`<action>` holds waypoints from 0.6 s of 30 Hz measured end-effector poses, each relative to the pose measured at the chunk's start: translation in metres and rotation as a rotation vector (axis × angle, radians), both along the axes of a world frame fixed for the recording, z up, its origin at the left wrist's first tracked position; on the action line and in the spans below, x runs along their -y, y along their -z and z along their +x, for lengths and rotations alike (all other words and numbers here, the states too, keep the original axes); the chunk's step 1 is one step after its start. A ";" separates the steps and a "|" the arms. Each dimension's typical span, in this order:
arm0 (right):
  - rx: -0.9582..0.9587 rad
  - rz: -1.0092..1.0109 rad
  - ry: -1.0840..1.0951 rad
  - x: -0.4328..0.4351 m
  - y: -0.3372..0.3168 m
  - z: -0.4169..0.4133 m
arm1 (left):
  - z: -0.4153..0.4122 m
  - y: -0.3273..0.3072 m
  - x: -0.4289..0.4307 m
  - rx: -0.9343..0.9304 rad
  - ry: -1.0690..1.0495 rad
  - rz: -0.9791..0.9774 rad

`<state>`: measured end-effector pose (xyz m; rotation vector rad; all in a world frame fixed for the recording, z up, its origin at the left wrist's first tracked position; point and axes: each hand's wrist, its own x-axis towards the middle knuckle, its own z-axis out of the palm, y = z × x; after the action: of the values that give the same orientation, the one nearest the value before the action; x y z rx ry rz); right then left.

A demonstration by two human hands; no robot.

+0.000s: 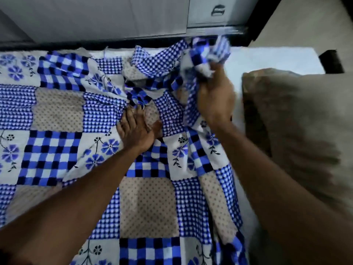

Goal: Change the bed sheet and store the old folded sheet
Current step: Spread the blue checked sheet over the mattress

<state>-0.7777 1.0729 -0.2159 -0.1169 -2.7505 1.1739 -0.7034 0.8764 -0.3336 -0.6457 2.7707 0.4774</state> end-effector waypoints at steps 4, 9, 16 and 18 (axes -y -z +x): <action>0.470 0.240 -0.498 -0.003 0.024 0.029 | -0.004 0.001 -0.001 0.073 0.010 -0.032; 0.145 0.081 -0.055 -0.012 0.026 0.016 | -0.006 -0.008 -0.001 0.107 0.023 0.067; 0.552 0.083 -0.178 -0.012 0.038 -0.024 | -0.007 -0.027 -0.021 -0.352 0.294 -0.103; 0.457 0.110 -0.135 -0.018 0.024 -0.035 | -0.021 -0.030 -0.027 -0.295 0.332 -0.069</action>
<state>-0.8124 1.0906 -0.2401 -0.2139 -3.2604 1.1429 -0.7239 0.9033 -0.3033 -0.1251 3.0985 0.4347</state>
